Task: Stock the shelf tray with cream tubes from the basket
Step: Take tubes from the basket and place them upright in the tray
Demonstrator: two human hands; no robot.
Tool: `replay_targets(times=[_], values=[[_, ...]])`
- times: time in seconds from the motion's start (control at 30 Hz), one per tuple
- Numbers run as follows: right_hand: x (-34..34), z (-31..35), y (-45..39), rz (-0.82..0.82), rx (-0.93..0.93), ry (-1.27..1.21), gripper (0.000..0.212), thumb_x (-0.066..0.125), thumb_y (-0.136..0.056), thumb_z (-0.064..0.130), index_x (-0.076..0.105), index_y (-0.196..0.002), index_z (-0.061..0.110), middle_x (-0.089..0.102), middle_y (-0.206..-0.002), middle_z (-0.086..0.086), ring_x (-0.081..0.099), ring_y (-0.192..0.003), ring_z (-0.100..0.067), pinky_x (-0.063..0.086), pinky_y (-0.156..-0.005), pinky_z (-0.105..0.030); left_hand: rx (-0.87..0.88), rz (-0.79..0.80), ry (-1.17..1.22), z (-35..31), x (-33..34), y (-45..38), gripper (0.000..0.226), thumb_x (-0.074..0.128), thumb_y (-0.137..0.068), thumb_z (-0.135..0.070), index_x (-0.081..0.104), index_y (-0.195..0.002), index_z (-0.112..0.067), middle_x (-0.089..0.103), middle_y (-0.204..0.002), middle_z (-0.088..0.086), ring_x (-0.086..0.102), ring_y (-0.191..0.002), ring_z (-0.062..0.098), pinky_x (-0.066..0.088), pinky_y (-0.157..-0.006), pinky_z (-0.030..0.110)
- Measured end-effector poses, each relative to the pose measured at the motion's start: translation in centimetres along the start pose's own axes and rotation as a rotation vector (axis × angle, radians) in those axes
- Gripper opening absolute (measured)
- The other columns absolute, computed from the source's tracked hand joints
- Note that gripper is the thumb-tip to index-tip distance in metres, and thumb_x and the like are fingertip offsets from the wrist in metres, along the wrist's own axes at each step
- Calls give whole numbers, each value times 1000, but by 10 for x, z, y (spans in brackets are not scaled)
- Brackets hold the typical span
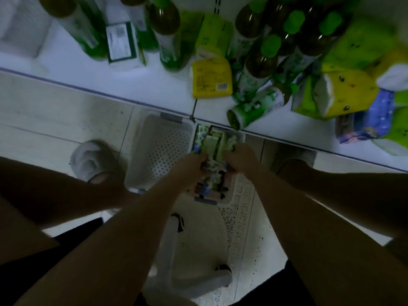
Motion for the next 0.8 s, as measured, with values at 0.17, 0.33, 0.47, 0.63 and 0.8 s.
replay_targets(times=[0.17, 0.33, 0.47, 0.63, 0.8], values=[[-50, 48, 55, 122, -46, -264, 26, 64, -91, 18, 61, -114, 7, 68, -86, -17, 69, -61, -22, 58, -56, -31, 94, -162, 279, -43, -92, 18, 11, 70, -87, -19, 61, -92, -16, 66, -82, 5, 63, -78, 22, 45, -62, 24], [-102, 113, 123, 145, -216, -276, 27, 64, -92, 13, 55, -115, 2, 63, -100, -21, 69, -69, -24, 60, -72, -37, 288, -207, 369, -113, -184, 68, 18, 73, -85, -19, 61, -83, -32, 67, -72, -3, 66, -70, 17, 53, -58, 25], [-129, 179, 197, 153, -422, -105, 30, 69, -89, 18, 59, -114, 5, 67, -87, -14, 69, -69, -20, 58, -63, -28, 423, -187, 322, -175, -243, 120, 20, 73, -85, -19, 61, -70, -24, 68, -60, -10, 65, -60, 3, 54, -56, 20], [-157, 251, 290, 47, -677, 85, 30, 71, -86, 17, 60, -111, 4, 68, -76, -9, 64, -62, -21, 58, -63, -36, 491, -80, 188, -237, -310, 195, 11, 75, -83, -23, 70, -74, -28, 69, -68, -10, 68, -68, 8, 54, -57, 22], [-191, 306, 371, -37, -947, 12, 38, 76, -82, 13, 53, -109, 25, 65, -61, -1, 56, -44, -17, 46, -42, -26, 574, -167, 144, -292, -379, 267, 35, 82, -69, -34, 69, -92, -10, 73, -85, 8, 71, -81, 21, 59, -74, 32]])
Point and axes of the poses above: each hand's wrist, its own y-axis away from the middle knuckle, its own x-axis out of the palm, z = x × y, the point moved 10 cm from there along -y, towards the middle knuckle
